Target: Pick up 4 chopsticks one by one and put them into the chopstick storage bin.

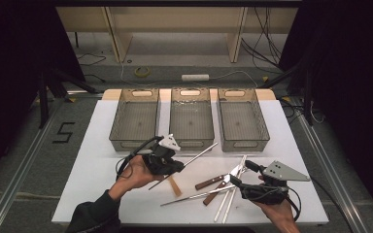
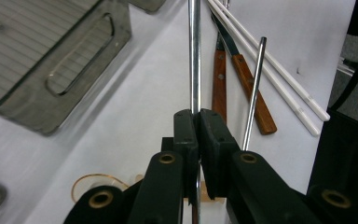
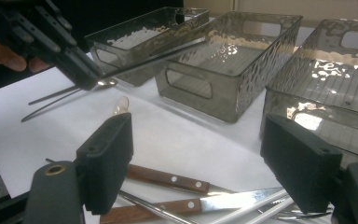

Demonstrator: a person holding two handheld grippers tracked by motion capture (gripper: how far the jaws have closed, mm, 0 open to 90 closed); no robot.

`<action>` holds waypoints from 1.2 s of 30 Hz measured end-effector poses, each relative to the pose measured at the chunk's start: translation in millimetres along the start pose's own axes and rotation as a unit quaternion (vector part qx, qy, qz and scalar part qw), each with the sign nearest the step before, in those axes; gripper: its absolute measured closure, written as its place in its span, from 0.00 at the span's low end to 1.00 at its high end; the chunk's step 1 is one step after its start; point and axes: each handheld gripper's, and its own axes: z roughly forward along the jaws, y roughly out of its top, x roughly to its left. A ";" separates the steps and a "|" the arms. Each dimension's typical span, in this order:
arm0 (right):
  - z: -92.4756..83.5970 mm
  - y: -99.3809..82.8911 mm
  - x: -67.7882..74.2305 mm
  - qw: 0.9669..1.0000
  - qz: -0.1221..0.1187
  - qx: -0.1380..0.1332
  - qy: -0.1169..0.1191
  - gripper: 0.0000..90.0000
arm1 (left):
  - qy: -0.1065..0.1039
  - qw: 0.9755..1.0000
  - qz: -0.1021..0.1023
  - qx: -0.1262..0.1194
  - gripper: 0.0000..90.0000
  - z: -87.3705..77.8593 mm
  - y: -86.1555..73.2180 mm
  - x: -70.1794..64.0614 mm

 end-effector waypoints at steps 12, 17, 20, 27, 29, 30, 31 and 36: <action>-0.6 -0.4 -0.2 1.000 0.000 0.001 -0.001 0.29 | 0.031 0.999 -0.032 -0.022 0.94 -19.5 -6.2 26.0; -0.4 -0.5 -0.7 1.000 0.001 0.000 -0.001 0.29 | 0.040 0.998 -0.041 -0.036 0.94 -30.2 -6.7 35.0; -0.5 -0.7 -1.1 1.000 0.002 0.001 -0.001 0.29 | 0.049 0.997 -0.042 -0.039 0.94 -36.7 -5.9 41.2; -0.4 -0.9 -2.2 1.000 0.005 0.002 -0.002 0.29 | 0.068 0.994 -0.059 -0.056 0.94 -52.5 -3.2 59.5; -0.4 -0.9 -2.6 1.000 0.007 0.001 -0.003 0.29 | 0.076 0.993 -0.069 -0.060 0.94 -56.0 -2.0 66.9; -0.4 -1.0 -2.7 1.000 0.008 0.001 -0.002 0.29 | 0.080 0.993 -0.070 -0.059 0.94 -57.9 -1.1 70.7; -0.4 -1.0 -2.8 1.000 0.008 -0.001 -0.002 0.29 | 0.088 0.991 -0.074 -0.062 0.94 -59.5 0.0 74.1; -0.7 -0.9 -3.1 1.000 0.010 -0.001 -0.002 0.29 | 0.105 0.988 -0.091 -0.072 0.94 -68.3 6.6 92.7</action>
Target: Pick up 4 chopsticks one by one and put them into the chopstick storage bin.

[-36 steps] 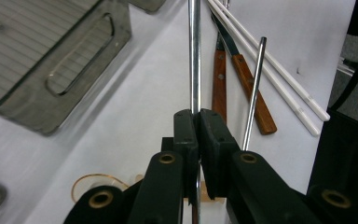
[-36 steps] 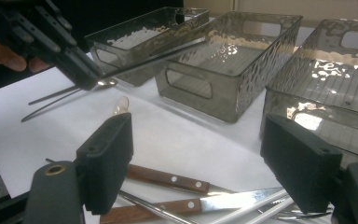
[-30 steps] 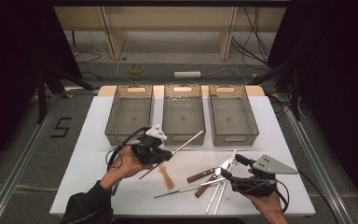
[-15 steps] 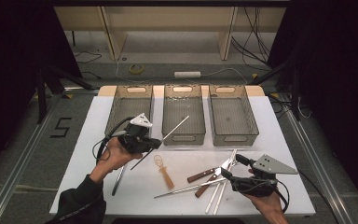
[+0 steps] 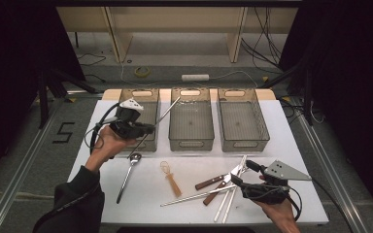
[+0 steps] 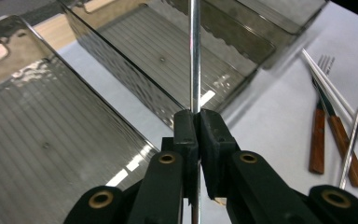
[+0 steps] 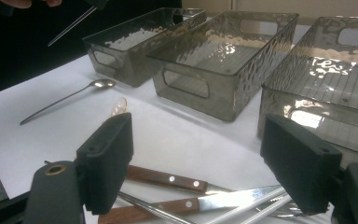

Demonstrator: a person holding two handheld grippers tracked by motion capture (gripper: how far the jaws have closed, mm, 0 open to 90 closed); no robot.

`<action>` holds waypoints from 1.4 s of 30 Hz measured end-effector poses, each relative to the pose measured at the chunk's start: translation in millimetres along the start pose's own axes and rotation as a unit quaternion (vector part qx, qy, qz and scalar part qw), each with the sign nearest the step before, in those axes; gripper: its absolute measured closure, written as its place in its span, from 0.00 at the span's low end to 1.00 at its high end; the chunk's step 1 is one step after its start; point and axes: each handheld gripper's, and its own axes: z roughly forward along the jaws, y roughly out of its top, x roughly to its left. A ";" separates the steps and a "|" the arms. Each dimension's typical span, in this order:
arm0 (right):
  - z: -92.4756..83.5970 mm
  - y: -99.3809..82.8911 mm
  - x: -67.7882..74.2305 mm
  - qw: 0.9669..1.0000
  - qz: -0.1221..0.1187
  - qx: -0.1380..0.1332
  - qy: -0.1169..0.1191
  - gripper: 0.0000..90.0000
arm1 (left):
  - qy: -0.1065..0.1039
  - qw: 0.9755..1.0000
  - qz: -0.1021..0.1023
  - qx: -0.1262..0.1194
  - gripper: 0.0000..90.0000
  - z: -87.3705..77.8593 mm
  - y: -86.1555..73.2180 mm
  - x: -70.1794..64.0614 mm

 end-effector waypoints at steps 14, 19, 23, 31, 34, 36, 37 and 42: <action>-0.1 -0.1 -1.1 1.000 0.006 -0.005 0.006 0.29 | 0.055 0.998 -0.042 -0.012 0.94 10.0 14.9 44.5; 0.0 -0.2 -1.1 1.000 0.007 -0.004 0.006 0.29 | 0.072 0.995 -0.061 -0.017 0.94 12.3 13.9 59.1; 0.0 -0.6 -1.8 1.000 0.008 -0.005 0.007 0.29 | 0.084 0.993 -0.075 -0.023 0.94 12.0 12.9 72.3; 2.0 -0.7 -1.4 1.000 0.010 -0.003 0.009 0.29 | 0.099 0.990 -0.097 -0.030 0.94 19.2 12.0 91.3; 1.8 -0.9 -1.4 1.000 0.011 -0.005 0.010 0.29 | 0.103 0.989 -0.103 -0.035 0.94 21.3 10.6 96.3; 1.4 -1.1 -1.9 1.000 0.010 -0.004 0.010 0.29 | 0.103 0.987 -0.113 -0.047 0.94 21.6 8.9 99.8; 1.4 -1.2 -2.0 1.000 0.011 -0.005 0.010 0.29 | 0.106 0.987 -0.112 -0.045 0.94 22.7 8.3 101.1; 1.5 -1.3 -1.4 1.000 0.011 -0.005 0.012 0.29 | 0.121 0.985 -0.117 -0.044 0.94 29.7 1.3 106.4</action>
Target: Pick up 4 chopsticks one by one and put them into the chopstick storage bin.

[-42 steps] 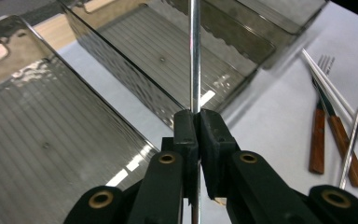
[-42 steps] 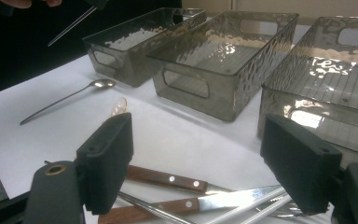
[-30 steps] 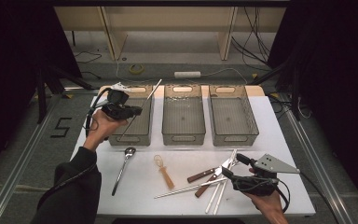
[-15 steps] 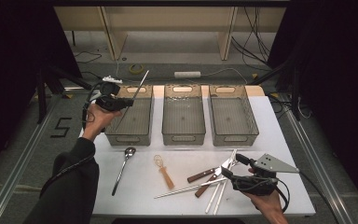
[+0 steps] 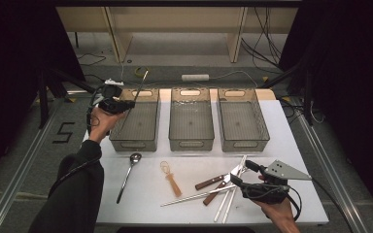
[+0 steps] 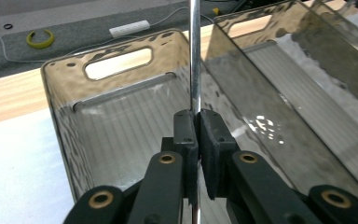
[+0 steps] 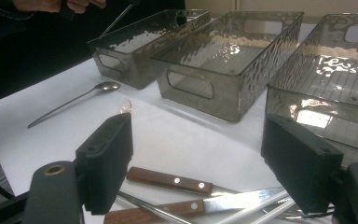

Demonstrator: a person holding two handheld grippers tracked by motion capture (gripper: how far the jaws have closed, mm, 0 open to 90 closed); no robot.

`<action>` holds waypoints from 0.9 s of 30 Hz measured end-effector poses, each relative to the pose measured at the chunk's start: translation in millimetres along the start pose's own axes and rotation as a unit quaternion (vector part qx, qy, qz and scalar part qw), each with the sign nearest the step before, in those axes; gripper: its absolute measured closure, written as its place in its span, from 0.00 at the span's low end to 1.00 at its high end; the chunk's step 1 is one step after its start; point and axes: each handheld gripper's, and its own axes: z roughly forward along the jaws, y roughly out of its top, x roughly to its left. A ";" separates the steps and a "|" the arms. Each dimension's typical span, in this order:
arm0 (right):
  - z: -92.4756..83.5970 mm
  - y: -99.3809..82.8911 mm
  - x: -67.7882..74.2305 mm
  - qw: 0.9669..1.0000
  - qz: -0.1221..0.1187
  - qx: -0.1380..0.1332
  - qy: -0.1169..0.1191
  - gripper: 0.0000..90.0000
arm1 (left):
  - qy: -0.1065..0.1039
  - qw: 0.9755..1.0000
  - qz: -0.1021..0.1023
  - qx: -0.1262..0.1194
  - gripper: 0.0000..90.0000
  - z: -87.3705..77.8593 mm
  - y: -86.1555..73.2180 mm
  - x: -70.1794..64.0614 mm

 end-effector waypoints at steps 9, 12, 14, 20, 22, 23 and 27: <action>0.0 0.0 0.0 1.000 0.000 -0.001 0.002 0.29 | 0.012 1.000 -0.002 0.009 0.94 11.8 -15.5 6.0; 0.1 0.1 0.3 1.000 -0.002 0.000 0.002 0.29 | 0.018 1.000 0.003 0.011 0.94 13.5 -17.4 5.8; 0.0 0.1 0.4 1.000 -0.002 0.000 0.002 0.29 | 0.019 1.000 0.001 0.014 0.94 15.0 -18.7 6.6; 0.1 0.1 0.4 1.000 -0.002 0.001 0.002 0.29 | 0.025 0.999 0.003 0.025 0.94 20.1 -24.6 6.5; 0.1 0.1 0.5 1.000 -0.002 0.001 0.002 0.29 | 0.024 0.999 0.001 0.029 0.94 21.4 -25.9 6.8; 0.2 0.1 0.5 1.000 -0.002 0.002 0.003 0.29 | 0.025 0.999 0.003 0.030 0.94 22.1 -26.5 6.8; 0.2 -0.1 0.1 1.000 -0.001 0.003 0.003 0.29 | 0.035 0.999 -0.013 0.026 0.93 23.4 -28.2 6.9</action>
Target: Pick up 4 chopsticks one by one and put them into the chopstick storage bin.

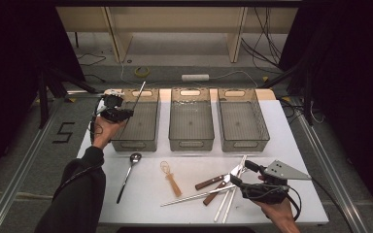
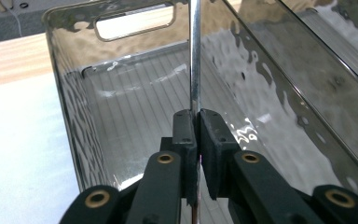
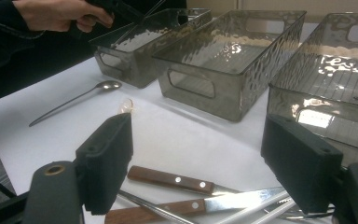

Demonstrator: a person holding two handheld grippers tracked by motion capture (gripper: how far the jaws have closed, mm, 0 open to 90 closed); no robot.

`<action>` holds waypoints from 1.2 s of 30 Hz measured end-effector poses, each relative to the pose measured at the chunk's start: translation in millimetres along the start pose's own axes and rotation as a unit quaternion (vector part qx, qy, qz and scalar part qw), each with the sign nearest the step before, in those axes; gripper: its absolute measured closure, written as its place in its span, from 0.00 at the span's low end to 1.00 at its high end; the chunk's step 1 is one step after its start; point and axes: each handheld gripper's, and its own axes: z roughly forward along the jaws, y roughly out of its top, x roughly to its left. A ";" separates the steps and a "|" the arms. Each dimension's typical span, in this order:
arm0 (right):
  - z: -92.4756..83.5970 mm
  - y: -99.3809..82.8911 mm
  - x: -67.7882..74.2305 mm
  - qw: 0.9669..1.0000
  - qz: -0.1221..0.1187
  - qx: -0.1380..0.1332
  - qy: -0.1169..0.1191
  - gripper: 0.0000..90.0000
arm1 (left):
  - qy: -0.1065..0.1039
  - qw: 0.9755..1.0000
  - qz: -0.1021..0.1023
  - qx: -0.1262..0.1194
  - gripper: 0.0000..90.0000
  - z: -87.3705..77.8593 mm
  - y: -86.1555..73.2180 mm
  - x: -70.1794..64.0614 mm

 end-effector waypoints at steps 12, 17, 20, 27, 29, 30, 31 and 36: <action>-1.7 0.3 -1.7 1.000 0.003 -0.003 -0.002 0.29 | -0.066 0.998 -0.003 0.009 0.55 -30.0 -9.5 -27.6; -2.6 1.3 -0.9 1.000 0.002 -0.004 -0.001 0.29 | -0.080 0.996 0.022 0.016 0.44 -38.8 -17.4 -44.8; -2.4 1.3 0.6 1.000 -0.002 -0.004 0.001 0.29 | -0.095 0.995 0.038 0.015 0.40 -46.5 -18.4 -55.1; -1.9 0.5 1.0 1.000 -0.001 -0.002 0.001 0.29 | -0.129 0.990 0.063 0.007 0.31 -63.0 -24.1 -75.2; -1.7 0.4 0.9 1.000 -0.002 -0.002 0.000 0.29 | -0.138 0.988 0.071 0.010 0.29 -64.4 -25.7 -81.5; -1.7 0.4 1.0 1.000 -0.002 0.000 0.000 0.29 | -0.139 0.987 0.077 0.011 0.29 -65.2 -26.1 -84.6; -1.5 0.4 1.1 1.000 -0.002 0.000 0.001 0.29 | -0.142 0.987 0.079 0.011 0.28 -66.0 -26.8 -87.9; -0.8 0.2 1.4 1.000 -0.004 0.001 0.000 0.29 | -0.147 0.984 0.096 0.009 0.27 -72.0 -29.5 -102.7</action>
